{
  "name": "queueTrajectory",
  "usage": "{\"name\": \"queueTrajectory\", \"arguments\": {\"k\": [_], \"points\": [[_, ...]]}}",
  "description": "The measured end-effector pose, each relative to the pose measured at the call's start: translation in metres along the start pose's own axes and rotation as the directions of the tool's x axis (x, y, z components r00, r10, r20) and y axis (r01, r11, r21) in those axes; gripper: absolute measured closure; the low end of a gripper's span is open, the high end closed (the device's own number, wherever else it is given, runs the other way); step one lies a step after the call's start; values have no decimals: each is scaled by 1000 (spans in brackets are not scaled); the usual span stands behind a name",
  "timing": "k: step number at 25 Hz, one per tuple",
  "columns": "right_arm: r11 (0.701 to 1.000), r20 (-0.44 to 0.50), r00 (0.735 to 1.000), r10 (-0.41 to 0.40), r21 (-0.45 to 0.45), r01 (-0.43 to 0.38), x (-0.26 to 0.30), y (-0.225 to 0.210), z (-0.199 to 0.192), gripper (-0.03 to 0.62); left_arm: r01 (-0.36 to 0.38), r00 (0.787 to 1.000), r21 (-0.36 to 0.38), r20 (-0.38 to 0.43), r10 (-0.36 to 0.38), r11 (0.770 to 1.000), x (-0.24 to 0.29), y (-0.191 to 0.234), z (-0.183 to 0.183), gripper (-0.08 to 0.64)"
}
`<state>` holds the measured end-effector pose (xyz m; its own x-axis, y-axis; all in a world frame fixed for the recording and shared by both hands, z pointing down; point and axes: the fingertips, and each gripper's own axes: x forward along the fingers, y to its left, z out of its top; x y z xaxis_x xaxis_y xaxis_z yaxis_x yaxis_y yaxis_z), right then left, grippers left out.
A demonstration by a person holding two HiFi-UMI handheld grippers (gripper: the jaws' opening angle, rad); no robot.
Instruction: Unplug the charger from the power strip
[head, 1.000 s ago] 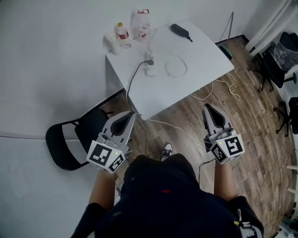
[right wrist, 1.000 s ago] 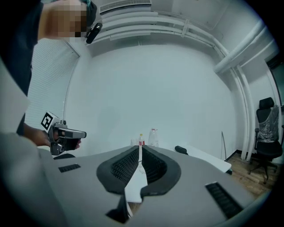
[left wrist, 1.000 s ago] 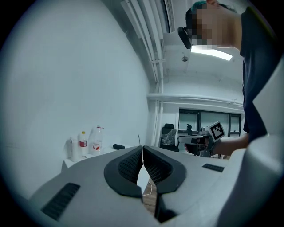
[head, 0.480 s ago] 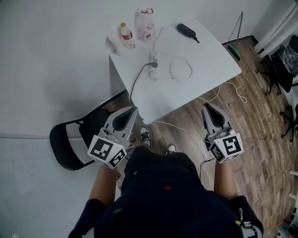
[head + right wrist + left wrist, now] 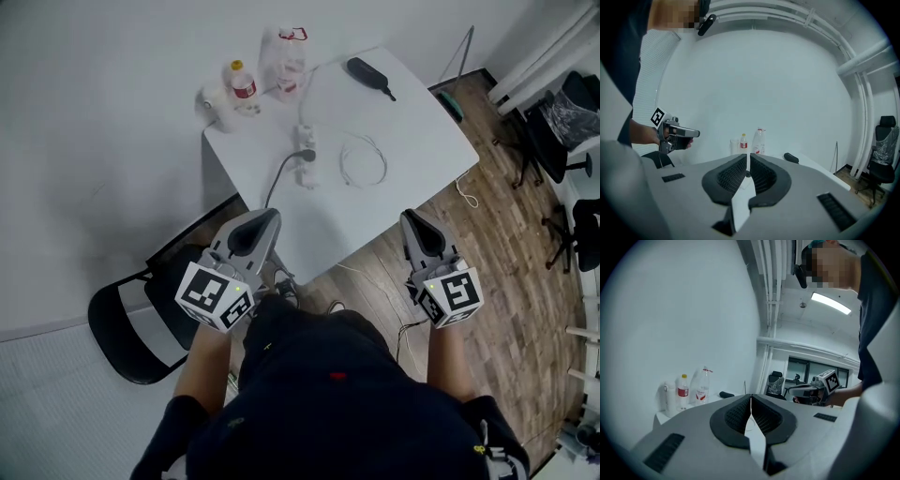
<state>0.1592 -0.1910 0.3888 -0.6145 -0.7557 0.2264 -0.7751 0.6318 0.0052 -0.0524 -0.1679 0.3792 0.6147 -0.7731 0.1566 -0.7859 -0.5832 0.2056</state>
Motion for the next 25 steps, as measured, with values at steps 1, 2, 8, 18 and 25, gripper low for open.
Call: {"name": "queueTrajectory", "arguments": {"k": [1,2,8,18,25], "points": [[1000,-9,1000,0,-4,0,15,3,3,555,10,1000,-9,-6,-10,1000,2,13,-1,537],[1000,-15,1000,3,-8,-3,30,7,7,557,20,1000,-16,-14,-20,1000,4,26,-2,537],[999,-34,999,25,-25,-26,103,20,15,555,76,995,-25,-58,-77,997,23,76,-14,537],[990,-131,982,138,9,-138,175,-11,-32,555,17,987,-54,-160,-26,998,105,106,-74,537],[959,-228,934,274,-14,-284,238,-25,-68,539,-44,969,-114,-247,15,992,154,116,-116,537]]}}
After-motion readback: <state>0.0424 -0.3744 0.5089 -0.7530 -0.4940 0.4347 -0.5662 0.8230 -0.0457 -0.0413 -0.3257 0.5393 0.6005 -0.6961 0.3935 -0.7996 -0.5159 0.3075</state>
